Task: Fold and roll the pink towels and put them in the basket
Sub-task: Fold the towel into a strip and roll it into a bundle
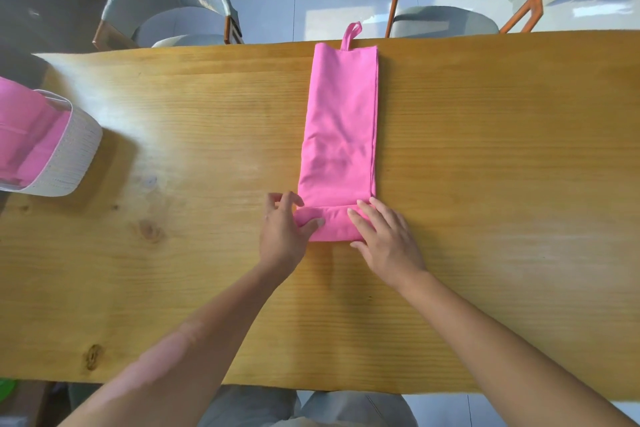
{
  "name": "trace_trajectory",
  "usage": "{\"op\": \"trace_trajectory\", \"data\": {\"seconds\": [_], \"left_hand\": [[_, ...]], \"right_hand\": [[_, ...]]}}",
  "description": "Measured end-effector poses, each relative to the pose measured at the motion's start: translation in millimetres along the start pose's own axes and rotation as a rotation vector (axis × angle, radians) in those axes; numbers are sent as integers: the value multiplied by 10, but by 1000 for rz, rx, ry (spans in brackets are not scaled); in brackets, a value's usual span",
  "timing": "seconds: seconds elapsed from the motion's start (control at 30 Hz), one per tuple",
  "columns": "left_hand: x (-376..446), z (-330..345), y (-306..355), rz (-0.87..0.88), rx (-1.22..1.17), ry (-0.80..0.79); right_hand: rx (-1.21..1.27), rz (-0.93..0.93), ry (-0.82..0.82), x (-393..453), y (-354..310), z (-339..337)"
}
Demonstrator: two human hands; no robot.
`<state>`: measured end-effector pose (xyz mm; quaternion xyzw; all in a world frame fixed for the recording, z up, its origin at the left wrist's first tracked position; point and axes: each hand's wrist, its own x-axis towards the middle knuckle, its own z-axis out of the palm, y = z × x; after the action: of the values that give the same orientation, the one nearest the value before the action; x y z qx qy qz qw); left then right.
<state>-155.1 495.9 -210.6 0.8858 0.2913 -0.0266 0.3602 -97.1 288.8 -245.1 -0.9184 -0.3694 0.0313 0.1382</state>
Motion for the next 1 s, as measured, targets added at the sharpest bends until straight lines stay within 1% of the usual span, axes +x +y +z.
{"op": "trace_trajectory", "data": {"seconds": [0.03, 0.1, 0.13, 0.17, 0.23, 0.3, 0.33, 0.4, 0.47, 0.53, 0.57, 0.67, 0.73, 0.8, 0.83, 0.9, 0.97, 1.0], "left_hand": [[-16, -10, 7, 123, 98, 33], [-73, -8, -23, 460, 328, 51], [-93, -3, -61, 580, 412, 39], [-106, -3, -97, 630, 459, 10], [-95, -6, -168, 653, 519, -39], [-53, -1, -211, 662, 576, -71], [-24, 1, -211, 646, 588, -89], [51, 7, -180, 618, 575, -121], [141, -18, -136, 623, 557, -145], [251, -57, -83, 615, 517, -181], [314, -88, -55, 597, 499, -216], [539, -177, -14, 534, 408, -339], [634, -213, 28, 448, 265, -364], [654, -211, 66, 400, 177, -286], [648, -191, 85, 420, 204, -207], [615, -106, 111, 553, 368, -69], [597, 1, 112, 661, 518, -27], [599, 47, 112, 676, 573, -25]], "right_hand": [[-11, 2, -8, 20, 2, 11], [3, 7, 7, 91, 14, 15], [17, 8, 9, 142, 33, 2], [31, 7, -3, 193, 54, -16], [73, 16, -38, 291, 79, -44], [170, 79, -70, 363, 76, -49], [209, 112, -61, 382, 72, -42], [194, 129, 28, 366, 77, -19], [109, 36, 114, 298, 97, 3], [34, -77, 112, 240, 124, 34], [21, -95, 103, 237, 127, 48], [99, -4, 160, 360, 113, 67], [183, 82, 123, 521, 115, 22], [243, 154, 47, 675, 145, -36], [279, 190, 14, 759, 166, -60], [368, 268, -29, 920, 217, -103], [454, 358, -29, 1068, 264, -139], [492, 408, -19, 1126, 283, -151]]}}
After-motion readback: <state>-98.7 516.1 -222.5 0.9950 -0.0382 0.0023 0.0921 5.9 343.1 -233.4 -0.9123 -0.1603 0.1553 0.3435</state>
